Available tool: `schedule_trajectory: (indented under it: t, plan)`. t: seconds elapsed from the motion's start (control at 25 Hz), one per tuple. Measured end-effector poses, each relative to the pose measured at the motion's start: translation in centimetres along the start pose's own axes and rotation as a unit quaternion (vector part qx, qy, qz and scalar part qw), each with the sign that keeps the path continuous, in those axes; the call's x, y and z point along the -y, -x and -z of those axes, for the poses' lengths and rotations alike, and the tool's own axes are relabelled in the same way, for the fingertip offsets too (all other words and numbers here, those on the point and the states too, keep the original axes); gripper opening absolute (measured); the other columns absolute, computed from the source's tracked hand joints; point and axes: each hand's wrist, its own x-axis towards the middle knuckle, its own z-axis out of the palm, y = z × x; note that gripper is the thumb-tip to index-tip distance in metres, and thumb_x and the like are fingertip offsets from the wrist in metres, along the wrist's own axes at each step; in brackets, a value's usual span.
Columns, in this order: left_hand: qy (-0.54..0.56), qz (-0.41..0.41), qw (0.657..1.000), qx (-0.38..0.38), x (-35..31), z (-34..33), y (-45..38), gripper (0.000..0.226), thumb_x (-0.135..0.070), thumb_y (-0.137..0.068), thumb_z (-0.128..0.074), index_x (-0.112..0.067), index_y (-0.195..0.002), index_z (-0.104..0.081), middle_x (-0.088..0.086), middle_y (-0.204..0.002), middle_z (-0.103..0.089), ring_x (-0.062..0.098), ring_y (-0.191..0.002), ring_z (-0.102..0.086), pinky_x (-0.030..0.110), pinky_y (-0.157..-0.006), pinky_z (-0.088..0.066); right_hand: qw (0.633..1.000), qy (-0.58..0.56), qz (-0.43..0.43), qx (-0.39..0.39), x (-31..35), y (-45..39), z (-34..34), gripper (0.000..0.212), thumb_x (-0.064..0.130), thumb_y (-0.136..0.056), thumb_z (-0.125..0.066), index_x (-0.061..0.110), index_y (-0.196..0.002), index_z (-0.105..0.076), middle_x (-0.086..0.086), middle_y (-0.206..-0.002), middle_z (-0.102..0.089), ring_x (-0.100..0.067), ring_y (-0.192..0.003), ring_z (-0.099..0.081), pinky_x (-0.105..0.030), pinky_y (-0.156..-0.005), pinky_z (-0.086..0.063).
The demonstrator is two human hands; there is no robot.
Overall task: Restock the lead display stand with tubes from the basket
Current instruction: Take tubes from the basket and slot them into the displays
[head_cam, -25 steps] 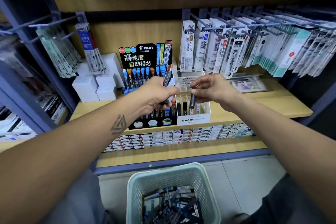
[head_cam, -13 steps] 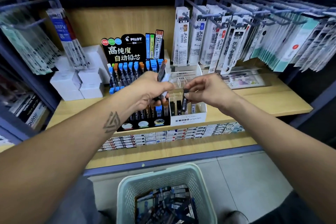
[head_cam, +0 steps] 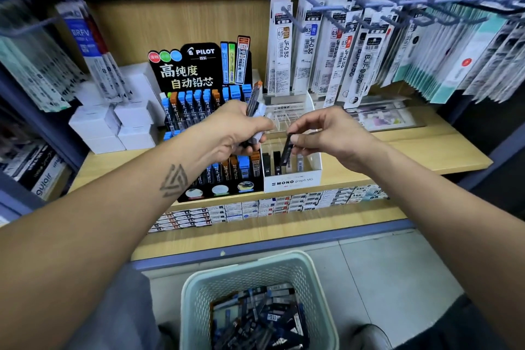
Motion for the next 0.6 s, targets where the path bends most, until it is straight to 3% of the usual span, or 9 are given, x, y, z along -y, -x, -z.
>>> schedule_trajectory:
  t: [0.16, 0.28, 0.36, 0.44, 0.6]
  plan:
    - [-0.003, 0.004, 1.000, 0.003, 0.2, 0.3, 0.2, 0.028, -0.017, -0.088, -0.075, -0.006, -0.108, -0.057, 0.003, -0.059, -0.063, 0.013, -0.049, -0.054, 0.024, -0.041, -0.044, 0.993, -0.090, -0.033, 0.066, 0.6, 0.4, 0.6, 0.015, -0.008, -0.087, -0.066, -0.009, -0.102, -0.062, -0.025, -0.087, -0.070, -0.034, -0.083, -0.073, -0.036, -0.084, -0.061]
    - [-0.012, -0.002, 1.000, 0.003, 0.2, 0.4, 0.5, 0.026, -0.017, -0.089, -0.074, -0.007, -0.106, -0.057, 0.002, -0.059, -0.063, 0.013, -0.049, -0.054, 0.024, -0.041, -0.044, 0.995, -0.042, 0.001, 0.091, 1.0, 0.6, 0.7, 0.024, 0.001, -0.083, -0.073, -0.013, -0.100, -0.064, -0.033, -0.098, -0.068, -0.033, -0.082, -0.070, -0.037, -0.086, -0.060]
    - [-0.019, -0.003, 1.000, -0.001, 0.3, 0.4, 0.5, 0.032, -0.017, -0.089, -0.074, -0.005, -0.112, -0.055, 0.003, -0.060, -0.064, 0.014, -0.049, -0.055, 0.024, -0.041, -0.044, 0.996, 0.008, 0.026, 0.085, 1.1, 0.6, 0.6, 0.013, -0.008, -0.085, -0.069, -0.009, -0.098, -0.065, -0.032, -0.099, -0.070, -0.031, -0.081, -0.071, -0.037, -0.085, -0.059]
    - [-0.029, -0.005, 1.000, 0.000, 0.5, 0.5, 0.6, 0.037, -0.016, -0.090, -0.074, -0.004, -0.117, -0.052, 0.004, -0.059, -0.064, 0.014, -0.047, -0.055, 0.024, -0.040, -0.044, 0.995, 0.040, 0.034, 0.082, 1.1, 0.5, 0.6, 0.017, -0.015, -0.085, -0.065, -0.004, -0.097, -0.066, -0.027, -0.097, -0.072, -0.029, -0.082, -0.073, -0.035, -0.085, -0.059]
    - [-0.039, -0.008, 0.999, 0.006, 0.6, 0.4, 1.0, 0.027, -0.015, -0.091, -0.072, -0.007, -0.108, -0.053, 0.004, -0.060, -0.063, 0.013, -0.046, -0.054, 0.024, -0.040, -0.044, 0.992, 0.090, 0.041, 0.080, 0.9, 0.5, 0.4, 0.021, -0.017, -0.083, -0.067, -0.002, -0.097, -0.070, -0.010, -0.089, -0.076, -0.017, -0.085, -0.074, -0.024, -0.079, -0.057]
